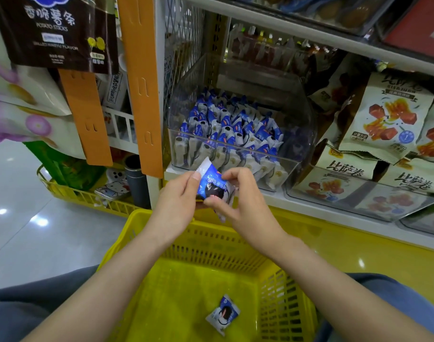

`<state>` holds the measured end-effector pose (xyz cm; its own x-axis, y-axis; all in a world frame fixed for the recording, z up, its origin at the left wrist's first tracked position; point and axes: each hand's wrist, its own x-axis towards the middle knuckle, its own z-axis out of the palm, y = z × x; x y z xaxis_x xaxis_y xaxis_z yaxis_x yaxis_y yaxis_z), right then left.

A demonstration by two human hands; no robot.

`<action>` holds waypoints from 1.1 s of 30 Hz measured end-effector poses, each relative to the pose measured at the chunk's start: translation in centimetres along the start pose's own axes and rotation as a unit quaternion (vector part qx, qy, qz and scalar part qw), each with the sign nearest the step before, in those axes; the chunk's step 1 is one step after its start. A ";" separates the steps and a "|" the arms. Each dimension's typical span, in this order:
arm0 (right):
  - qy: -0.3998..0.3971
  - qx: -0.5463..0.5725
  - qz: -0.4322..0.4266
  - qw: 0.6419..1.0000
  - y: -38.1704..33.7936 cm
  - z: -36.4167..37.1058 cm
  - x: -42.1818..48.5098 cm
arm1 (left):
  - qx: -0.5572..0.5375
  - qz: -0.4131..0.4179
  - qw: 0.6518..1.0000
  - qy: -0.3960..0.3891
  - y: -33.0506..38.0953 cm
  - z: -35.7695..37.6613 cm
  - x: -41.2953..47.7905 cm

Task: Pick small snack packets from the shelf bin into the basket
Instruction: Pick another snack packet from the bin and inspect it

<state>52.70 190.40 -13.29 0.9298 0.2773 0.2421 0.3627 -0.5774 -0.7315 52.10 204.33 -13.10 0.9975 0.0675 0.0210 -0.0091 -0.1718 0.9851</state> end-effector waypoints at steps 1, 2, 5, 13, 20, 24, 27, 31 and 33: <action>0.002 0.037 0.032 0.999 0.0 -0.1 0.2 | -0.025 -0.003 1.000 0.007 0.1 -0.1 0.1; 0.006 0.060 0.058 0.996 0.0 -0.3 0.4 | -0.044 -0.004 0.999 0.013 0.3 -0.1 0.2; -0.011 0.131 0.109 0.985 0.0 -0.6 0.8 | -0.049 0.002 0.998 0.032 0.3 -0.2 0.3; -0.036 0.339 0.165 0.925 -0.3 -1.2 1.0 | -0.178 -0.093 0.976 0.086 0.8 -0.6 0.6; 0.009 0.357 0.142 0.923 -1.2 -1.3 0.5 | -0.207 -0.091 0.974 -0.034 1.6 -0.8 0.1; -0.010 0.197 0.056 0.979 -2.1 -2.2 1.2 | -0.166 -0.049 0.985 0.011 1.7 -1.9 0.8; 0.076 0.069 -0.010 0.995 -2.1 -4.1 4.5 | -0.169 -0.016 0.985 0.037 2.1 -3.0 1.6; 0.141 -0.071 -0.032 0.987 -0.2 -6.1 11.9 | -0.173 0.003 0.983 0.061 2.5 -3.9 2.6; 0.117 -0.115 0.018 0.986 1.5 -6.4 15.5 | -0.177 0.004 0.982 0.066 2.6 -4.0 2.8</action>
<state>68.08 188.93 -6.62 0.9219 0.0842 0.3783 0.3086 -0.7498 -0.5852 54.62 208.04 -9.82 0.9797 0.1984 0.0277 -0.0637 0.1774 0.9821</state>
